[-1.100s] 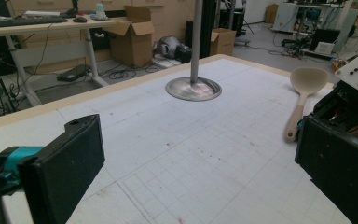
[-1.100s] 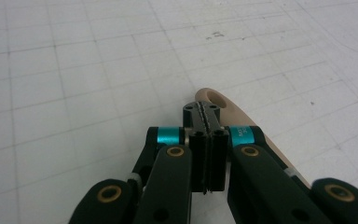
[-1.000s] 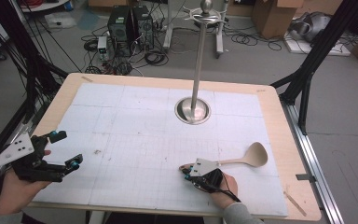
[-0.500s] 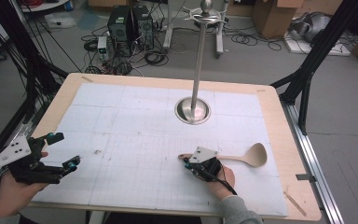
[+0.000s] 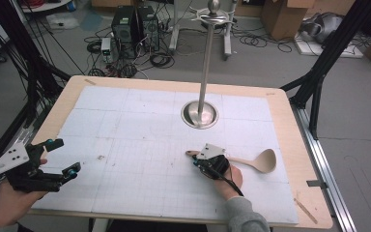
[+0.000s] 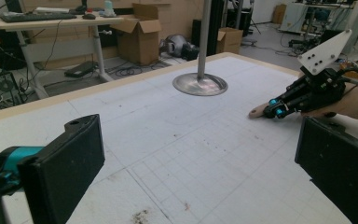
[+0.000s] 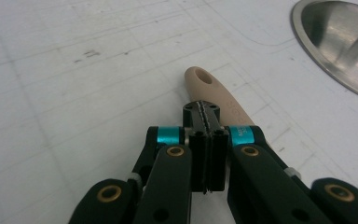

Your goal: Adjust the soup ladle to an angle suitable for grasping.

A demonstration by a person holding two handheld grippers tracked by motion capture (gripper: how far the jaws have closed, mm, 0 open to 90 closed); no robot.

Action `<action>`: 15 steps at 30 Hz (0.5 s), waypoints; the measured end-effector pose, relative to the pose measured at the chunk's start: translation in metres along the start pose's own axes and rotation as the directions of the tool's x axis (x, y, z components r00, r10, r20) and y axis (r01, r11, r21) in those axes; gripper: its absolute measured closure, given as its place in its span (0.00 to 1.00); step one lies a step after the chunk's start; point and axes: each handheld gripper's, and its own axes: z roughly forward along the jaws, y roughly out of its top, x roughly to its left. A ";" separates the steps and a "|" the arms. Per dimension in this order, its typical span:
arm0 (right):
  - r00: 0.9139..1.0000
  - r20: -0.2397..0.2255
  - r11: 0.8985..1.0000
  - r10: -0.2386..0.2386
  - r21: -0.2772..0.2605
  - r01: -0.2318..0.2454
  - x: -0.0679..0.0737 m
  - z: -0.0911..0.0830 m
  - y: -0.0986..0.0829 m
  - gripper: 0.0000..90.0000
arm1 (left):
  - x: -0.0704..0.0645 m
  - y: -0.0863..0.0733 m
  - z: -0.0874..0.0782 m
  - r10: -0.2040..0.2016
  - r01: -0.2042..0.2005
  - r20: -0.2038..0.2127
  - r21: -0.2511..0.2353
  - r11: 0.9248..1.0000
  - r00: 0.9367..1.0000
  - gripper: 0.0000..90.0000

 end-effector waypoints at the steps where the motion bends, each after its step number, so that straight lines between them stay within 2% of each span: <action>1: 1.000 0.002 1.000 0.008 0.003 -0.008 -0.001 0.001 0.000 1.00 | 0.000 0.000 0.000 -0.003 0.003 -0.001 -0.002 1.000 1.000 0.02; 9: 0.998 0.048 0.999 0.048 0.011 -0.048 -0.014 0.006 0.001 1.00 | -0.001 0.000 0.001 0.002 -0.002 0.002 0.002 1.000 1.000 0.02; 15: 0.992 0.098 0.996 0.078 0.022 -0.081 -0.026 0.010 0.001 1.00 | 0.000 -0.001 0.001 0.002 -0.002 0.002 0.005 1.000 1.000 0.02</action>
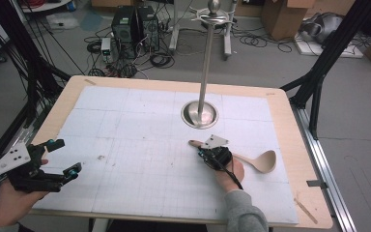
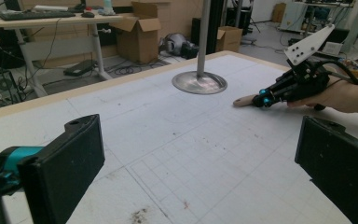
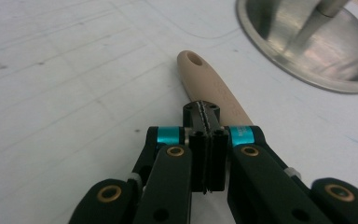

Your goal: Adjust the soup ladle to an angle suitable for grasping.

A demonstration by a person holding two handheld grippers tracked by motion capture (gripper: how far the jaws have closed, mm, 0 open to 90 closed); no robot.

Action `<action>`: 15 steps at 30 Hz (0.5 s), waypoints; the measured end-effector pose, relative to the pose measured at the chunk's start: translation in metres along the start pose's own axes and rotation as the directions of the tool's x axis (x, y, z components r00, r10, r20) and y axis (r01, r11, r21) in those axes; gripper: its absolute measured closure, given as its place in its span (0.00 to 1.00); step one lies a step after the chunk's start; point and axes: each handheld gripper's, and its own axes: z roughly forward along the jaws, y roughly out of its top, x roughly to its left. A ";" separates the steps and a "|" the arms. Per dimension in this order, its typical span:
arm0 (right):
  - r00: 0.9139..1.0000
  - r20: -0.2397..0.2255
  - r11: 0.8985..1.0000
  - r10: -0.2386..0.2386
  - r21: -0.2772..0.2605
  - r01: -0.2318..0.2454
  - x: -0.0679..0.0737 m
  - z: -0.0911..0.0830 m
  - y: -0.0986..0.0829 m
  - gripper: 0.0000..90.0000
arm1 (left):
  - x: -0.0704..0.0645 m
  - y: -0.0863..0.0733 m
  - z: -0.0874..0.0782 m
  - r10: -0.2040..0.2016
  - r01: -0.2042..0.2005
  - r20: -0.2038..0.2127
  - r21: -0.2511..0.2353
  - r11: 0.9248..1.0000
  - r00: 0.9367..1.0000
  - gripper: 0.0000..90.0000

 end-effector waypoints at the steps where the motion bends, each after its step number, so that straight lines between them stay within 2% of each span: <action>1: 1.000 0.008 1.000 0.008 0.001 -0.008 -0.002 0.001 0.000 1.00 | 0.000 0.000 0.000 0.000 0.000 0.001 0.002 1.000 1.000 0.02; 4: 0.999 0.020 1.000 0.030 0.006 -0.030 -0.006 0.003 0.000 1.00 | 0.000 0.000 0.000 -0.003 0.003 0.002 0.001 1.000 1.000 0.02; 8: 0.999 0.033 1.000 0.030 0.007 -0.031 -0.008 0.004 0.001 1.00 | 0.000 0.000 0.000 -0.001 0.001 0.003 0.002 1.000 1.000 0.02; 10: 0.999 0.043 1.000 0.015 0.006 -0.016 -0.006 0.003 0.001 1.00 | 0.000 -0.001 0.001 -0.001 0.001 0.003 0.003 1.000 1.000 0.02; 12: 0.999 0.043 1.000 0.030 0.005 -0.030 -0.006 0.000 0.001 1.00 | 0.001 -0.001 0.001 0.000 0.000 0.004 0.004 1.000 1.000 0.02; 15: 0.998 0.027 0.998 0.052 -0.027 -0.051 -0.009 -0.013 0.001 1.00 | 0.003 0.000 0.002 -0.005 0.005 0.003 0.000 1.000 1.000 0.02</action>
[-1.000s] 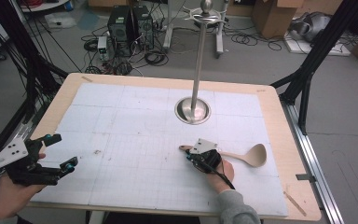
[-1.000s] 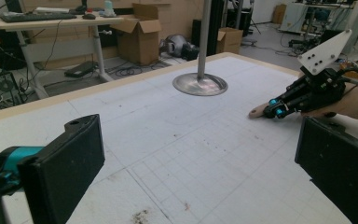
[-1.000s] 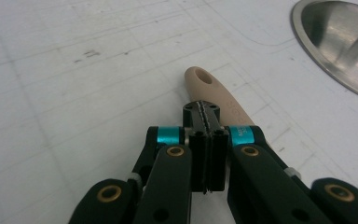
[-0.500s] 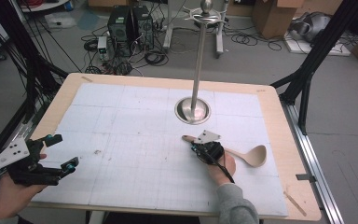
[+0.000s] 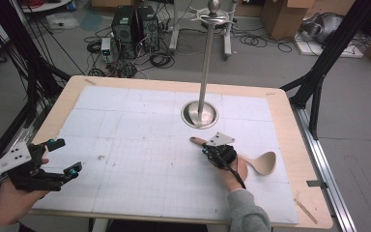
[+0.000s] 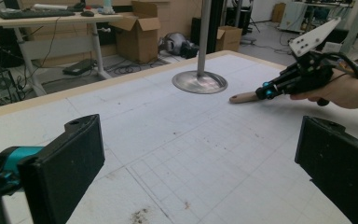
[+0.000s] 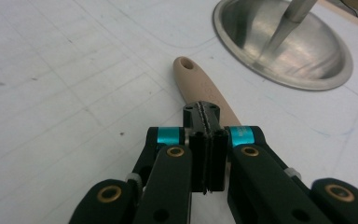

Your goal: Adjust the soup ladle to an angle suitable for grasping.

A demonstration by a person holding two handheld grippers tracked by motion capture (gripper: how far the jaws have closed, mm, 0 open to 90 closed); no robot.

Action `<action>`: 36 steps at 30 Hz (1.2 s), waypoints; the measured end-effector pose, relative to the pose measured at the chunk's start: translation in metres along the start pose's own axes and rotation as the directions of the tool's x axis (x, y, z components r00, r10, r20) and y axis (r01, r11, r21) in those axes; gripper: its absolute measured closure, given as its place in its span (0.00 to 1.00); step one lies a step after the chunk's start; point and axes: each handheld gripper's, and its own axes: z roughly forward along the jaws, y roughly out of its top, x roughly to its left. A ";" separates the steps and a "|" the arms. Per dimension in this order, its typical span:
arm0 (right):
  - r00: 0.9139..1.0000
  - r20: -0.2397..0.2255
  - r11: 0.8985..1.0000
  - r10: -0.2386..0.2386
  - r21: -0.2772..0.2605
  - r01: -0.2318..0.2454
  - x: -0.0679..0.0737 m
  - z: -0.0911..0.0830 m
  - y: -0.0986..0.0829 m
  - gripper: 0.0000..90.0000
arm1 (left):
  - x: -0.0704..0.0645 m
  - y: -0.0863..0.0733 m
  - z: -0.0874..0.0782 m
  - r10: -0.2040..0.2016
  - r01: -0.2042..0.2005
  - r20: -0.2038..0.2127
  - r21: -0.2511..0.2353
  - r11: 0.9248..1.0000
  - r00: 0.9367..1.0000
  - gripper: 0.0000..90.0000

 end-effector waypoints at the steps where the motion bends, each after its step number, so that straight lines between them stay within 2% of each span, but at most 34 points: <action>1: 1.000 -0.004 1.000 0.004 -0.009 -0.004 -0.002 -0.005 0.000 1.00 | 0.000 0.000 0.001 -0.001 0.001 0.001 -0.001 1.000 1.000 0.02; 4: 0.999 0.005 0.999 0.033 -0.026 -0.033 -0.010 -0.021 -0.003 1.00 | 0.000 0.002 0.003 0.000 0.000 0.004 -0.004 1.000 1.000 0.02; 8: 0.996 0.075 0.999 0.042 0.008 -0.043 -0.027 -0.040 -0.009 1.00 | -0.003 0.004 0.008 0.011 -0.011 0.015 -0.002 1.000 1.000 0.02; 11: 0.988 0.128 0.996 0.082 0.027 -0.087 -0.041 -0.047 -0.015 1.00 | -0.006 0.004 0.013 0.011 -0.011 0.027 0.001 1.000 1.000 0.02; 15: 0.977 0.161 0.988 0.136 0.044 -0.145 -0.056 -0.048 -0.022 1.00 | -0.006 0.003 0.016 0.013 -0.014 0.033 0.009 1.000 0.999 0.02; 20: 0.964 0.197 0.975 0.180 0.091 -0.201 -0.063 -0.045 -0.028 1.00 | -0.004 0.002 0.014 0.008 -0.008 0.027 0.006 1.000 1.000 0.02; 24: 0.952 0.222 0.966 0.212 0.103 -0.239 -0.066 -0.044 -0.030 1.00 | -0.005 0.002 0.013 0.009 -0.009 0.027 0.009 1.000 1.000 0.02; 31: 0.947 0.248 0.957 0.206 0.150 -0.247 -0.065 -0.037 -0.031 1.00 | -0.005 0.002 0.014 0.010 -0.010 0.029 0.009 1.000 1.000 0.02; 36: 0.940 0.277 0.947 0.196 0.194 -0.255 -0.065 -0.032 -0.033 1.00 | -0.005 0.001 0.015 0.006 -0.006 0.030 0.013 1.000 1.000 0.02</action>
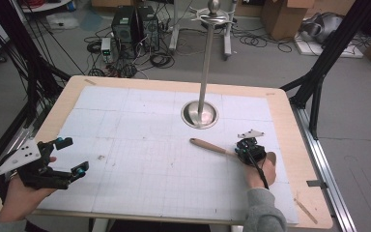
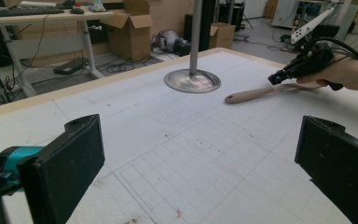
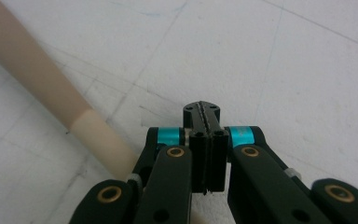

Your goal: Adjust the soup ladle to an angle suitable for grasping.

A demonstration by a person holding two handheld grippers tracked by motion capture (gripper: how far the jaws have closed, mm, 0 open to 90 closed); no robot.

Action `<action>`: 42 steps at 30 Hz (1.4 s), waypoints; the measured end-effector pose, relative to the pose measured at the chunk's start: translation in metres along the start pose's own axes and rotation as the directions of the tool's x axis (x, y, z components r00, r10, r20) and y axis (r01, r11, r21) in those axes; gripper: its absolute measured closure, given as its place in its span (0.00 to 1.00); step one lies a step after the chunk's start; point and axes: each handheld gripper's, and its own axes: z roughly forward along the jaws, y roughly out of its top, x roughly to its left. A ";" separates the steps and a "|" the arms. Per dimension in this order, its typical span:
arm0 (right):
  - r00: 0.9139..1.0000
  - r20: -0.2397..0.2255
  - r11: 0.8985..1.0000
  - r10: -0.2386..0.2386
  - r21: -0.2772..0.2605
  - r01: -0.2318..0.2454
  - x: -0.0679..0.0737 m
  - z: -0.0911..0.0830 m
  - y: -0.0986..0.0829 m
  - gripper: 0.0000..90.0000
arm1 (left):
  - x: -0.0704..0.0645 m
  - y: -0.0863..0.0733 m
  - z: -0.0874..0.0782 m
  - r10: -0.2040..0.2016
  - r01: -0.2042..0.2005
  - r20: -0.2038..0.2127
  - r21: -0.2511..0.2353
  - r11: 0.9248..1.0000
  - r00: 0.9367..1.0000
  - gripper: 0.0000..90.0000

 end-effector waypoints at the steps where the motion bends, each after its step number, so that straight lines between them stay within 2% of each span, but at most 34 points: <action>1: 1.000 0.000 1.000 0.007 0.008 -0.007 0.000 0.001 0.000 1.00 | 0.000 0.000 0.000 0.000 0.000 0.001 -0.001 1.000 1.000 0.02; 11: 0.999 -0.003 0.998 0.048 0.032 -0.048 0.001 0.000 -0.001 1.00 | 0.000 0.000 0.000 -0.004 0.004 0.001 -0.005 1.000 1.000 0.02; 14: 0.996 -0.032 0.996 0.082 0.049 -0.080 -0.001 -0.003 -0.002 1.00 | 0.001 0.000 0.000 -0.004 0.004 0.001 -0.004 1.000 1.000 0.02; 17: 0.988 -0.076 0.990 0.135 0.048 -0.132 -0.003 -0.007 -0.005 1.00 | 0.001 -0.001 0.001 -0.003 0.003 0.004 0.000 1.000 1.000 0.02; 21: 0.986 -0.080 0.988 0.149 0.048 -0.145 -0.001 -0.012 -0.006 1.00 | 0.000 0.000 0.003 -0.003 0.003 0.009 -0.002 1.000 1.000 0.02; 27: 0.988 -0.063 0.989 0.141 0.061 -0.137 -0.003 -0.011 -0.009 1.00 | 0.000 0.000 0.003 -0.001 0.001 0.012 -0.002 1.000 1.000 0.02; 32: 0.996 -0.024 0.994 0.083 0.066 -0.082 0.000 -0.013 -0.010 1.00 | 0.001 0.000 0.003 -0.006 0.006 0.011 -0.006 1.000 1.000 0.02; 36: 0.996 -0.010 0.994 0.088 0.074 -0.087 -0.003 -0.016 -0.013 1.00 | 0.001 0.001 0.003 -0.004 0.004 0.012 -0.008 1.000 1.000 0.02; 38: 0.994 -0.007 0.991 0.106 0.082 -0.105 -0.006 -0.018 -0.016 1.00 | 0.001 0.001 0.004 -0.003 0.003 0.014 -0.006 1.000 1.000 0.02; 42: 0.995 0.018 0.990 0.095 0.107 -0.097 -0.006 -0.021 -0.016 1.00 | 0.000 0.001 0.008 -0.002 0.002 0.017 0.001 1.000 1.000 0.02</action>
